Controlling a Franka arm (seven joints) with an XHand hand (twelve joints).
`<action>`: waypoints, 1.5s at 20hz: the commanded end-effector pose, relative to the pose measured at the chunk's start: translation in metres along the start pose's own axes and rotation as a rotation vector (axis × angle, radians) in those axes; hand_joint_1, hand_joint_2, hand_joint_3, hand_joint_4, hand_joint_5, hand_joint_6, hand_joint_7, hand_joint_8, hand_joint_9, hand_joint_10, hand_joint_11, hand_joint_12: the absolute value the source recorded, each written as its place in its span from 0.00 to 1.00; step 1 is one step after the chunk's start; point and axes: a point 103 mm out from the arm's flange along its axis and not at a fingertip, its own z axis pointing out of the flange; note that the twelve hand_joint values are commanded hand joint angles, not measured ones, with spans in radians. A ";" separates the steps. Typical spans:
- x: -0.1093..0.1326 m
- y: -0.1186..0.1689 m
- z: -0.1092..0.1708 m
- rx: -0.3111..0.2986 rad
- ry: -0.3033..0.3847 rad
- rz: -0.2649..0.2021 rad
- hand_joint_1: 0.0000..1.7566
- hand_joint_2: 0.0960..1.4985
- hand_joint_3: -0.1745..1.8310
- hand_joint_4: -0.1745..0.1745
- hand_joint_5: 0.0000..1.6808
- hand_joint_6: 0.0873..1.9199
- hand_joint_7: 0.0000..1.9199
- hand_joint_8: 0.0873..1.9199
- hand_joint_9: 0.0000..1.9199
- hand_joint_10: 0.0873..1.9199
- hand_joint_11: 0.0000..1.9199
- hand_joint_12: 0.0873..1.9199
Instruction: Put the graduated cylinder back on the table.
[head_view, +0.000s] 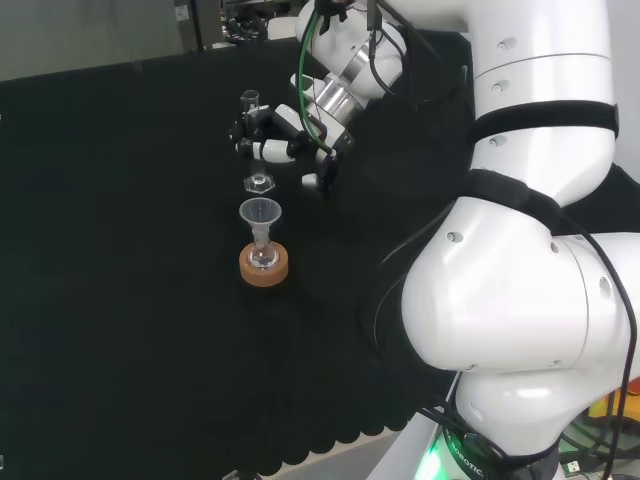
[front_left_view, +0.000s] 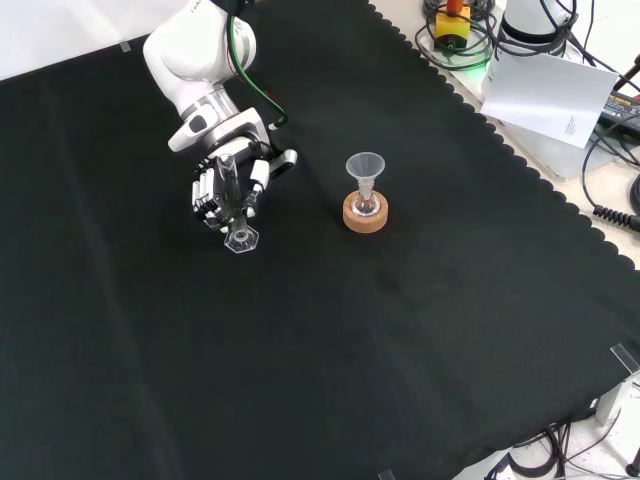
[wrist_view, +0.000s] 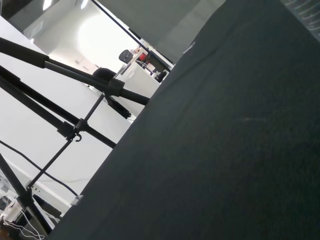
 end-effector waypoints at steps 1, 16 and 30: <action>0.004 0.002 -0.006 -0.023 0.030 0.013 0.54 0.73 0.04 0.34 0.47 0.36 0.39 0.28 0.60 0.00 0.40 0.58; 0.010 -0.005 -0.036 0.023 -0.054 0.070 0.50 0.66 0.00 0.38 0.22 0.13 0.17 0.31 0.42 0.00 0.21 0.68; 0.067 -0.041 -0.090 0.011 -0.272 0.112 0.48 0.65 0.00 0.40 0.21 0.03 0.13 0.31 0.38 0.00 0.16 0.69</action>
